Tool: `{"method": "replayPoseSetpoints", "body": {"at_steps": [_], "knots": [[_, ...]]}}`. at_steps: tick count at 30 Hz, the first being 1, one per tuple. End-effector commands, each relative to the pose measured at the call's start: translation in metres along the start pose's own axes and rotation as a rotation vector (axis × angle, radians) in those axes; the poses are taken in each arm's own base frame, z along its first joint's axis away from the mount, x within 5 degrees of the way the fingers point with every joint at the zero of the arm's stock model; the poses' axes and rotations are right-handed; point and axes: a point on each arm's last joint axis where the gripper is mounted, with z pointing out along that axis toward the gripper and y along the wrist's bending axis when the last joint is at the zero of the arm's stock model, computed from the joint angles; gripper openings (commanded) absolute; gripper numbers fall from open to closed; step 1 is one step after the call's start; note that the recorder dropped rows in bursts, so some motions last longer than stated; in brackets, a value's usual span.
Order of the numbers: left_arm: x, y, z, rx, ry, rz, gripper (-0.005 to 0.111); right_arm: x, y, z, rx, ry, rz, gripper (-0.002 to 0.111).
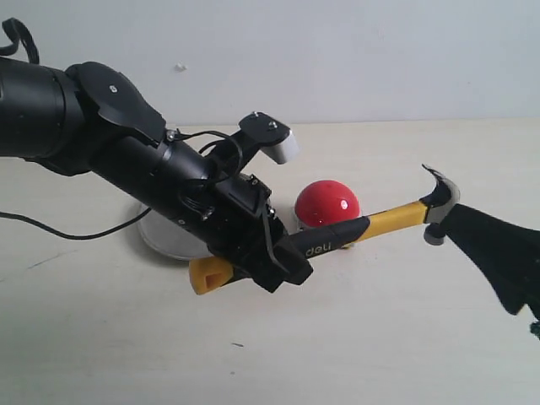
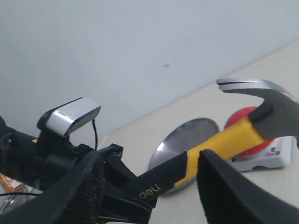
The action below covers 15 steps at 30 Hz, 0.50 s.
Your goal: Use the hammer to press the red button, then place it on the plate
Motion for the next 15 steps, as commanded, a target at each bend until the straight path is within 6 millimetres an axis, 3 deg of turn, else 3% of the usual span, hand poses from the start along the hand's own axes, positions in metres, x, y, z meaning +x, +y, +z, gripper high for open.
{"method": "replayPoseSetpoints", "body": {"at_steps": [1,10,15], "knots": [[-0.015,-0.005,-0.013,-0.015,-0.098,-0.017,0.0,-0.004,0.006,-0.02,-0.067,-0.014,-0.069,0.048],[-0.016,-0.005,-0.013,-0.019,-0.107,-0.024,0.0,-0.003,0.007,-0.044,-0.095,-0.005,-0.191,0.006],[-0.017,-0.005,-0.013,-0.021,-0.119,-0.033,0.0,0.003,0.002,-0.045,-0.054,0.068,-0.258,0.0]]}}
